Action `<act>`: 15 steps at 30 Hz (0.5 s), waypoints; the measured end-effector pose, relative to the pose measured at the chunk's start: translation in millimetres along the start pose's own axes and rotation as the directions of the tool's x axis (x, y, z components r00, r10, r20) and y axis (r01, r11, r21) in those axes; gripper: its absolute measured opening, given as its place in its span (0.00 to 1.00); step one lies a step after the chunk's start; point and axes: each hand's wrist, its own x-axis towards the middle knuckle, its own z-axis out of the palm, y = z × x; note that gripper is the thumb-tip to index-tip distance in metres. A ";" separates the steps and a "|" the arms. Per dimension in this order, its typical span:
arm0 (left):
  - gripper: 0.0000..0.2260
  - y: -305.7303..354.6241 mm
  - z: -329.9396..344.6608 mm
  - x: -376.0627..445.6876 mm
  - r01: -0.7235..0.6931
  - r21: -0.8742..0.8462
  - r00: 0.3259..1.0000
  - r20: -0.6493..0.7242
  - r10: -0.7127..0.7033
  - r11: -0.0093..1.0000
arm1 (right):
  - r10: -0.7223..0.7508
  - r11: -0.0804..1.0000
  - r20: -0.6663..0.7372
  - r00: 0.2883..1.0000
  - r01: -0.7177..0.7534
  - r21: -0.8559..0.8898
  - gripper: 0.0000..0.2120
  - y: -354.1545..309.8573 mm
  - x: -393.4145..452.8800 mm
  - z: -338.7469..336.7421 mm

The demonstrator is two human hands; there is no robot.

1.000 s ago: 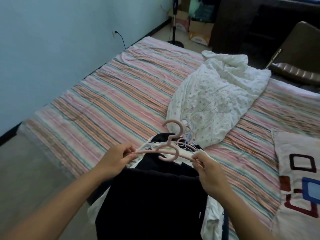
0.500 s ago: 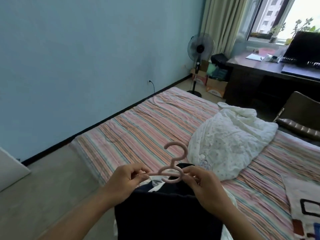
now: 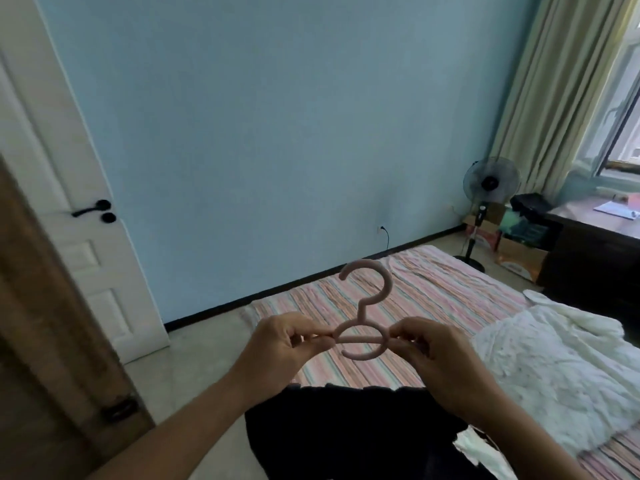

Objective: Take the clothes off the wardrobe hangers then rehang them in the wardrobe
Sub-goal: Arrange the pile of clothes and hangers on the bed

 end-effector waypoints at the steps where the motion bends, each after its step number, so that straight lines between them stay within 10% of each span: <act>1: 0.07 7.5 -10.5 -3.8 -0.012 0.019 0.999 -0.030 0.013 1.000 | -0.025 1.000 0.011 1.000 0.025 0.000 0.08 -10.5 5.2 -0.8; 15: 0.07 81.1 -128.3 -80.4 0.074 0.238 0.928 -0.372 0.020 0.968 | -0.465 0.880 0.312 0.829 0.394 0.265 0.06 -129.5 87.7 9.9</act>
